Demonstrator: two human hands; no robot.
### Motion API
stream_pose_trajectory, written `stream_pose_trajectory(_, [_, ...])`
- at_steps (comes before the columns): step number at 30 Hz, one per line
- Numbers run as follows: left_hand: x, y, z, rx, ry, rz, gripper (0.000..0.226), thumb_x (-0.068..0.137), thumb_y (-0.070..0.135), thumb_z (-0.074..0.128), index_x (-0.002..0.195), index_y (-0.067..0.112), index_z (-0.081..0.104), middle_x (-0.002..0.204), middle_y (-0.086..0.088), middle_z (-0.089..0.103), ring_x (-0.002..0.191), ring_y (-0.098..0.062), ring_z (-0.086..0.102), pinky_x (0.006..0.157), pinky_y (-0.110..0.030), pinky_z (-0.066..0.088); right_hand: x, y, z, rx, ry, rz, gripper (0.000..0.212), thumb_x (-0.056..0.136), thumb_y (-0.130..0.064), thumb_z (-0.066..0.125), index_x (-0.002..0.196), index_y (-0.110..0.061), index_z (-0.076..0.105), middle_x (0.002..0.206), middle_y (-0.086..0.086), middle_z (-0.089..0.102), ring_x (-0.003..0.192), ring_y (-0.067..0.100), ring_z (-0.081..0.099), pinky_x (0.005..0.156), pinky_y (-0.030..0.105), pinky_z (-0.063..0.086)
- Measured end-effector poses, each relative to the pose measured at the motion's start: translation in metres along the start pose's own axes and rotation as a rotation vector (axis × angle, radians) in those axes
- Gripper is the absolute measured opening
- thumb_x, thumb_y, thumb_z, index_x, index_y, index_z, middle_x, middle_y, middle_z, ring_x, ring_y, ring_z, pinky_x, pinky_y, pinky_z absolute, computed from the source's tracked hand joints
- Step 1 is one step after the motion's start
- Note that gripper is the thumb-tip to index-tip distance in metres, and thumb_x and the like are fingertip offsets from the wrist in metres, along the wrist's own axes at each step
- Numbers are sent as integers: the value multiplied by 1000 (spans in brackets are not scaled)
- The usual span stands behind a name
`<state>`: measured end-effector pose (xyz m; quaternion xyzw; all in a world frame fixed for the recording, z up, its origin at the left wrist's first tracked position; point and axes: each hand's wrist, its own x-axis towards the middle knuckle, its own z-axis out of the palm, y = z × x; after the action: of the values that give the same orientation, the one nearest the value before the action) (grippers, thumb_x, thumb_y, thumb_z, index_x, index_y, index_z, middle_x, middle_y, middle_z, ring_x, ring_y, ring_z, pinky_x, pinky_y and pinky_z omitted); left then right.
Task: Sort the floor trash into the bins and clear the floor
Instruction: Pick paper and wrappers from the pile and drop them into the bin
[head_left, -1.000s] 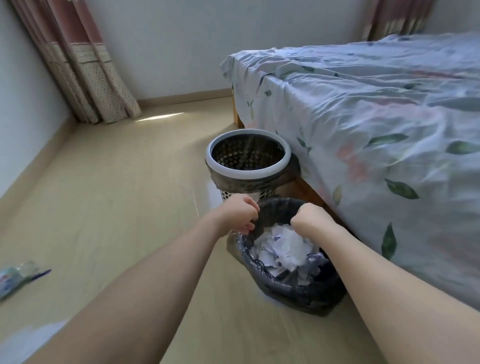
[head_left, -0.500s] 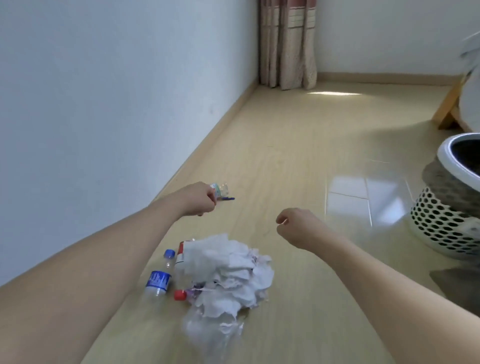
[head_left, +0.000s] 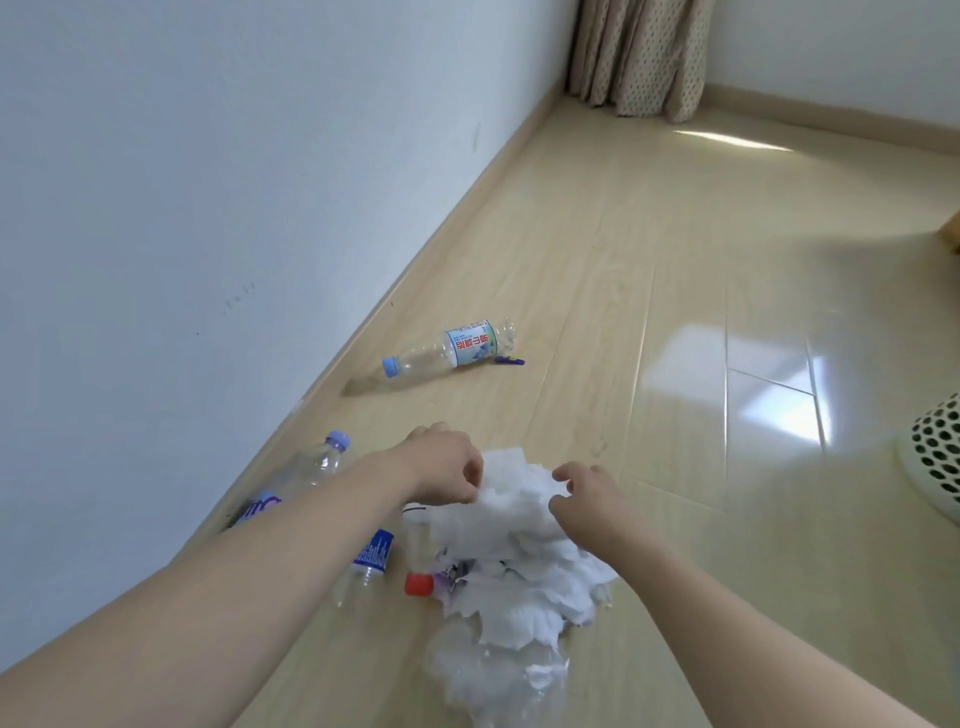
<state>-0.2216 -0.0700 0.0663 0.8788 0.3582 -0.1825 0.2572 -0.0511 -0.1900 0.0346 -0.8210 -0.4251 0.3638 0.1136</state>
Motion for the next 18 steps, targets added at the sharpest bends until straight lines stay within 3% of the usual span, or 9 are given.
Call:
stream_pose_trajectory(3, [-13, -15, -17, -405, -110, -78, 5, 79, 22, 62, 78, 20, 67, 74, 2, 59, 65, -13, 50, 55, -21, 41, 15, -4, -4, 18, 40, 21, 42, 93, -19, 41, 133, -15, 48, 128, 4, 50, 76, 16, 58, 68, 30, 47])
stream_pose_trajectory(4, [-18, -23, -21, -471, -148, -99, 4, 74, 22, 63, 71, 20, 65, 68, 1, 54, 62, -16, 46, 53, -21, 38, 21, -10, -6, 16, 47, 8, 39, 95, -22, 40, 132, -13, 50, 123, 4, 54, 80, 17, 57, 71, 30, 46])
stream_pose_trajectory(6, [-30, -39, -23, -498, -202, -128, 4, 63, 23, 59, 60, 21, 60, 68, -4, 49, 66, -21, 43, 57, -26, 37, 33, -26, -6, 14, 62, -13, 42, 97, -32, 40, 133, -12, 51, 121, 5, 57, 96, 20, 57, 80, 32, 45])
stream_pose_trajectory(9, [-46, -60, -16, -586, -234, -182, 13, 75, 10, 59, 64, 16, 61, 70, -6, 56, 65, -20, 54, 58, -25, 46, 52, -50, 0, -82, -22, 18, 52, 96, -41, 40, 141, -16, 43, 137, 4, 51, 125, 26, 44, 90, 36, 37])
stream_pose_trajectory(13, [-62, -84, -11, -594, -240, -212, 13, 83, 7, 66, 71, 13, 65, 77, -4, 68, 71, -13, 63, 64, -23, 52, 65, -73, 20, -382, -156, -6, 44, 92, -49, 45, 119, -16, 57, 129, 4, 55, 122, 28, 40, 89, 37, 32])
stream_pose_trajectory(16, [-67, -97, -5, -563, -223, -238, 8, 80, 14, 73, 74, 14, 68, 76, -1, 71, 70, -10, 66, 64, -22, 52, 59, -84, 40, -443, -170, -103, 55, 85, -57, 55, 128, -23, 54, 128, 2, 53, 123, 27, 41, 96, 37, 32])
stream_pose_trajectory(18, [-70, -103, -3, -562, -223, -253, 7, 78, 16, 75, 73, 14, 70, 73, 1, 70, 68, -8, 65, 64, -21, 52, 52, -88, 52, -562, -204, -167, 52, 80, -53, 61, 123, -24, 56, 120, 1, 54, 118, 26, 42, 95, 37, 30])
